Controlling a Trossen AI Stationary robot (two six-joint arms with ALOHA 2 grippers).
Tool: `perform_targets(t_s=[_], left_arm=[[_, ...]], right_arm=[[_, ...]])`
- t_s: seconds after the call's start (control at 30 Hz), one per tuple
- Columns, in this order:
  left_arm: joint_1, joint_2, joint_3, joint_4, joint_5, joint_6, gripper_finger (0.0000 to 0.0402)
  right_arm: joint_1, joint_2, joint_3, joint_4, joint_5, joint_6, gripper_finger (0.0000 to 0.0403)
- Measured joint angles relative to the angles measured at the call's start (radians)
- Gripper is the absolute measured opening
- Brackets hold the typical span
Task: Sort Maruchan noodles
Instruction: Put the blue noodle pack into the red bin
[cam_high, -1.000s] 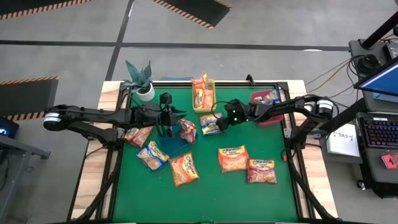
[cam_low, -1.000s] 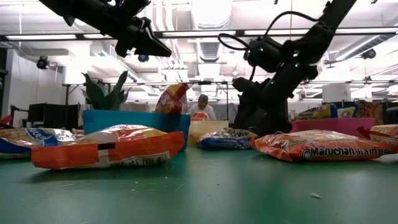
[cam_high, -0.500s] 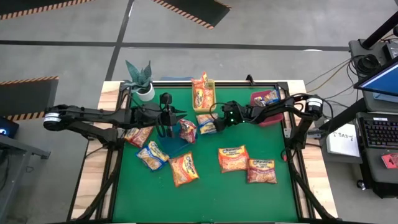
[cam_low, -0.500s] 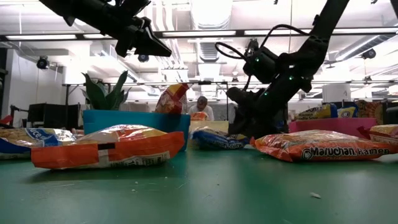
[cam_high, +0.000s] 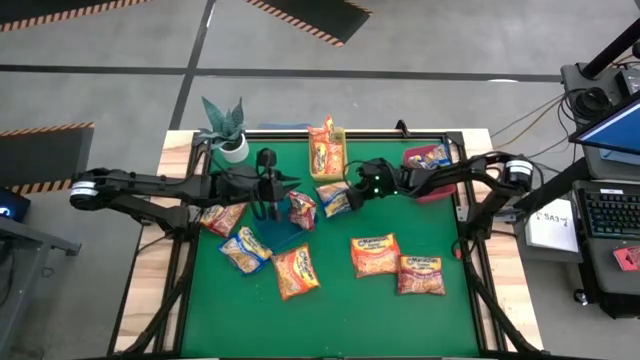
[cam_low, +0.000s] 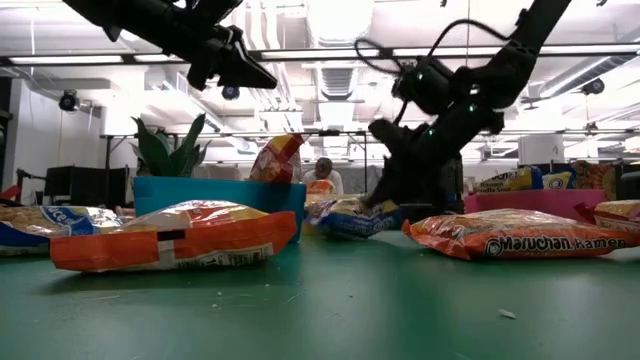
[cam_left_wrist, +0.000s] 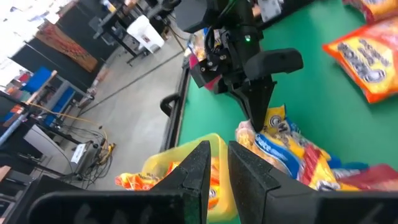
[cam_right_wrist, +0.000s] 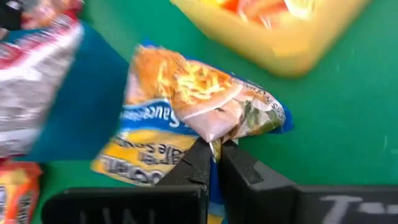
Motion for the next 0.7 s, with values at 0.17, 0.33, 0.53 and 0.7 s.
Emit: perform_targets(t_s=[0.17, 0.33, 0.53, 0.7], left_arm=[[0.0, -0.021, 0.0, 0.062, -0.001, -0.018, 0.0039], [0.0, -0.048, -0.001, 0.062, -0.001, -0.041, 0.0039], [0.0, -0.044, -0.001, 0.057, -0.001, -0.046, 0.0039], [0.0, -0.028, -0.001, 0.059, -0.001, -0.04, 0.0039]], right_arm=[[0.0, -0.108, 0.0, -0.006, 0.001, -0.022, 0.0009], [0.001, -0.241, 0.0, -0.061, 0.019, -0.034, 0.0009], [0.0, -0.4, 0.0, -0.161, 0.059, -0.035, 0.0009], [-0.004, -0.546, 0.027, -0.355, 0.202, -0.068, 0.0009]])
